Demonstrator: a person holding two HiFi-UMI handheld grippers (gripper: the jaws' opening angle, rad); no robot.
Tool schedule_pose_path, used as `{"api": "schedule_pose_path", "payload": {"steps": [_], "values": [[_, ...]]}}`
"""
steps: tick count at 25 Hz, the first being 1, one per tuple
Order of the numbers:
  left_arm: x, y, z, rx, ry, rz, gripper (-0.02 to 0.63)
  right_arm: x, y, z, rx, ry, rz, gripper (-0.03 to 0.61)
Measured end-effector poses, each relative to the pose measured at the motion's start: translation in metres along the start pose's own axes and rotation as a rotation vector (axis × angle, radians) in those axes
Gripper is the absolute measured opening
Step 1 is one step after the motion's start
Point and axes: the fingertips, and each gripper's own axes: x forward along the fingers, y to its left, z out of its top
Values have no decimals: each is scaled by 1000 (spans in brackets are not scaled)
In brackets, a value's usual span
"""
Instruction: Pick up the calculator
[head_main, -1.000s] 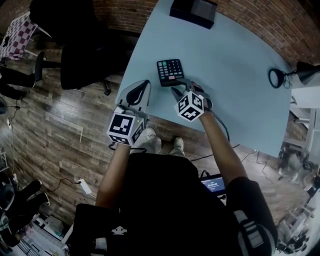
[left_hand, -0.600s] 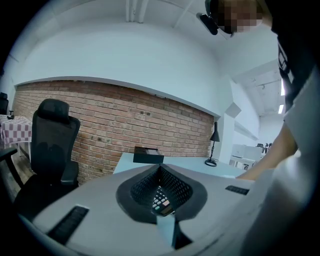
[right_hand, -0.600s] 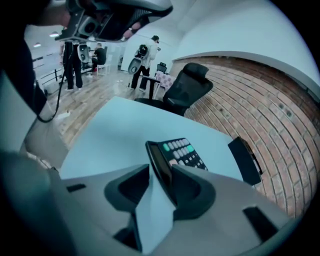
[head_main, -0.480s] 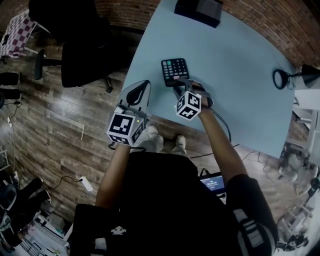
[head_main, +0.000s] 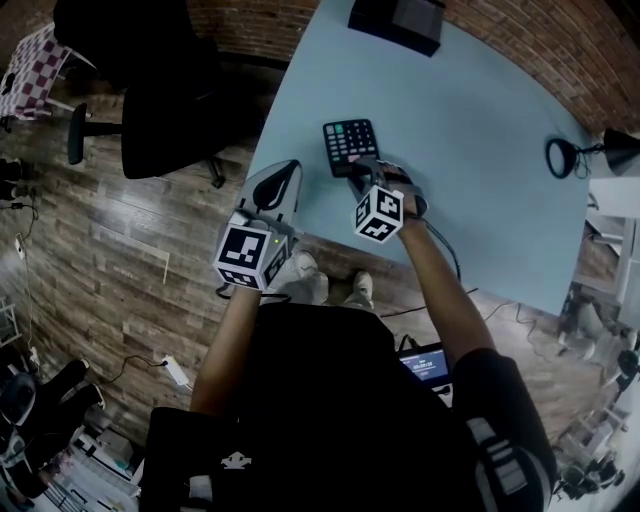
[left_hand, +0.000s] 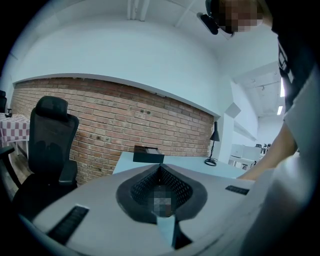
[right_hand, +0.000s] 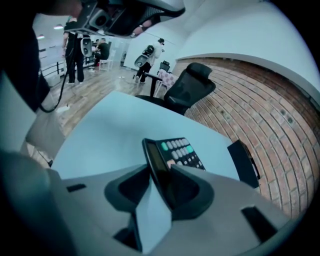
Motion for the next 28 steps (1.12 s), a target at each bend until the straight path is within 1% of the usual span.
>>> {"api": "schedule_pose_path", "payload": {"steps": [4, 9, 19, 23, 28], "values": [[0, 2, 1, 6, -11, -1, 3, -1, -2, 1, 9, 0, -13, 120], [-3, 1, -1, -2, 0, 0, 3, -6, -9, 8, 55, -26, -27, 114], [-9, 2, 4, -22, -15, 6, 3, -29, -35, 26, 122, -71, -122, 57], [-9, -3, 4, -29, -4, -1, 3, -37, -44, 30, 162, -90, -131, 51], [-14, -3, 9, -30, -26, 10, 3, -50, -45, 33, 213, -115, -131, 49]]}}
